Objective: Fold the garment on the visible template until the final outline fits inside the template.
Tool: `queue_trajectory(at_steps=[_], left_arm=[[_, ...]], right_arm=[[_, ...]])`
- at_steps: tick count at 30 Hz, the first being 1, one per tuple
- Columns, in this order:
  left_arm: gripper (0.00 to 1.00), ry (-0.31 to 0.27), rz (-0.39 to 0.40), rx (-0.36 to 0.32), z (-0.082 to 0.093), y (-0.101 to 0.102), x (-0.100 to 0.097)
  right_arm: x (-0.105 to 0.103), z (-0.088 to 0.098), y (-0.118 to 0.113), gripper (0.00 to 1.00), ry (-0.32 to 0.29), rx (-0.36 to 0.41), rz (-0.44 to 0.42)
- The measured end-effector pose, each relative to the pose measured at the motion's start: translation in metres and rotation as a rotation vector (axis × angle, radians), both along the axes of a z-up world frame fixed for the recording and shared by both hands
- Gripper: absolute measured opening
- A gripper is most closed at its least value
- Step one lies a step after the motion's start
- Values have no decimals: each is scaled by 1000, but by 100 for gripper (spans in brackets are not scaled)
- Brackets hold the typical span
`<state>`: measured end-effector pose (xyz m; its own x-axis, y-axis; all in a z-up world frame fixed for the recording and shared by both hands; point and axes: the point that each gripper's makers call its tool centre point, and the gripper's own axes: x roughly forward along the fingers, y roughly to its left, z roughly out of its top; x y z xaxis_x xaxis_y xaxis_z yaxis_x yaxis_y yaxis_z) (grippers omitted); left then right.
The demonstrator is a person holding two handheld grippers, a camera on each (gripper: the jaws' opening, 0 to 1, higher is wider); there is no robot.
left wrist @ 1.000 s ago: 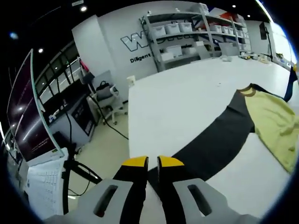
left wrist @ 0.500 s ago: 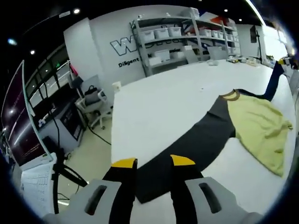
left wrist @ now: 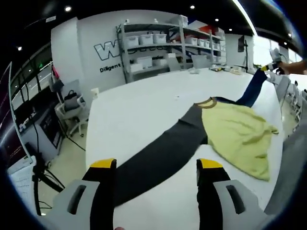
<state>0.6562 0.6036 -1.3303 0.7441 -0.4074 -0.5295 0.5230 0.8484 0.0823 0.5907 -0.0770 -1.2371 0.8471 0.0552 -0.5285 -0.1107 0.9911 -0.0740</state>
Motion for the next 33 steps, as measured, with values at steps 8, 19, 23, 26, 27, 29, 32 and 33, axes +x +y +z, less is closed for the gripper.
queue_trajectory(at_steps=[8, 19, 23, 26, 27, 29, 32, 33], left_arm=[[83, 14, -117, -52, 2, -33, -27], [91, 21, -259, -78, 2, -79, -56], [92, 28, -288, -86, 3, -92, -66], [92, 26, -313, -86, 5, -102, -74], [92, 28, -318, -86, 5, -105, -77], [92, 34, -333, -84, 4, -110, -82], [92, 36, -345, -87, 4, -116, -88], [92, 37, -347, -89, 4, -118, -89]], right_arm=[[2, -1, -10, 0, 34, 172, -56], [10, 10, -25, 0, 26, 229, -86], [10, 7, -29, 0, 41, 246, -88], [10, 2, -34, 0, 51, 259, -94], [9, 1, -35, 0, 52, 260, -96], [7, -2, -39, 0, 58, 271, -104], [5, -9, -46, 0, 71, 288, -123], [3, -13, -49, 0, 78, 298, -131]])
